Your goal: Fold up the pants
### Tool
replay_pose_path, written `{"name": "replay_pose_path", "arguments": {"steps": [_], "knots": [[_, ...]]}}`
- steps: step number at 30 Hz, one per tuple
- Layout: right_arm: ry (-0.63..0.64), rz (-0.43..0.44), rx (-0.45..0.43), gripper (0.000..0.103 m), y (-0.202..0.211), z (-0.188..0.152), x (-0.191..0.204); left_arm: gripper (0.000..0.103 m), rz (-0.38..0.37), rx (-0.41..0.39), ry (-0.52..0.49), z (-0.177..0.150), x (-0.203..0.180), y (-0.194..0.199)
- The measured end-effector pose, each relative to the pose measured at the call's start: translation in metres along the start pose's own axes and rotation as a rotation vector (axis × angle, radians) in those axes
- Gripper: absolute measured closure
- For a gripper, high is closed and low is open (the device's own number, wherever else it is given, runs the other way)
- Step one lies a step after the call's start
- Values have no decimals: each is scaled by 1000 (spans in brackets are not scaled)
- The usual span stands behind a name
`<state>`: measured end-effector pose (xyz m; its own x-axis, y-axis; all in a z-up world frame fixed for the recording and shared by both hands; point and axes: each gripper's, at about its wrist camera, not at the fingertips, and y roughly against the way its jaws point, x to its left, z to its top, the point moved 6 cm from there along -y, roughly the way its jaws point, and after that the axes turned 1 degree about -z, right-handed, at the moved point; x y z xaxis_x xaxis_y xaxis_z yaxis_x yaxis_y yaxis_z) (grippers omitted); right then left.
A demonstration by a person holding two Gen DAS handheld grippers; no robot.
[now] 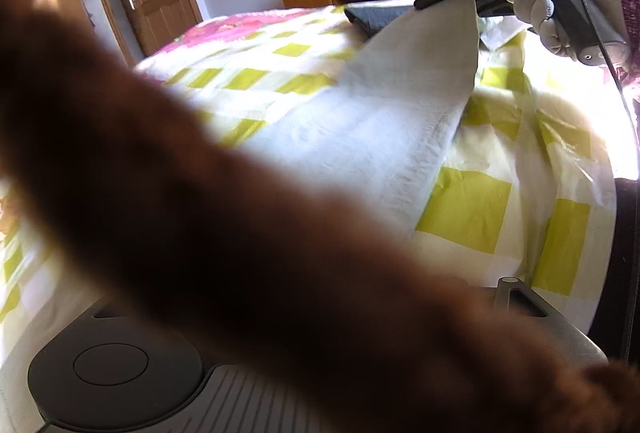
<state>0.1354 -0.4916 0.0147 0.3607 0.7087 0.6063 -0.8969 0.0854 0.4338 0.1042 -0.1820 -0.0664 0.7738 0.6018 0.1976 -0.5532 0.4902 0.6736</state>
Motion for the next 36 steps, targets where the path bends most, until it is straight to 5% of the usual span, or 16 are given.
{"name": "replay_pose_path", "arguments": {"steps": [6, 10, 14, 20, 26, 31, 36], "knots": [[548, 115, 35, 81, -5, -66, 159, 24, 88, 7, 54, -35, 53, 43], [1032, 238, 95, 81, -8, -186, 255, 24, 203, -3, 161, -61, 99, 77], [1348, 337, 178, 81, -10, -304, 274, 24, 293, -29, 253, -84, 124, 113], [1466, 322, 232, 81, -5, -357, 254, 23, 314, -42, 329, -111, 130, 144], [1512, 307, 203, 70, -2, -356, 262, 23, 307, -120, 357, -108, 136, 164], [1492, 432, 282, 59, 17, -354, 268, 23, 317, -116, 359, -115, 133, 171], [1253, 604, 503, 59, 31, -336, 270, 23, 323, -124, 365, -117, 138, 175]]}}
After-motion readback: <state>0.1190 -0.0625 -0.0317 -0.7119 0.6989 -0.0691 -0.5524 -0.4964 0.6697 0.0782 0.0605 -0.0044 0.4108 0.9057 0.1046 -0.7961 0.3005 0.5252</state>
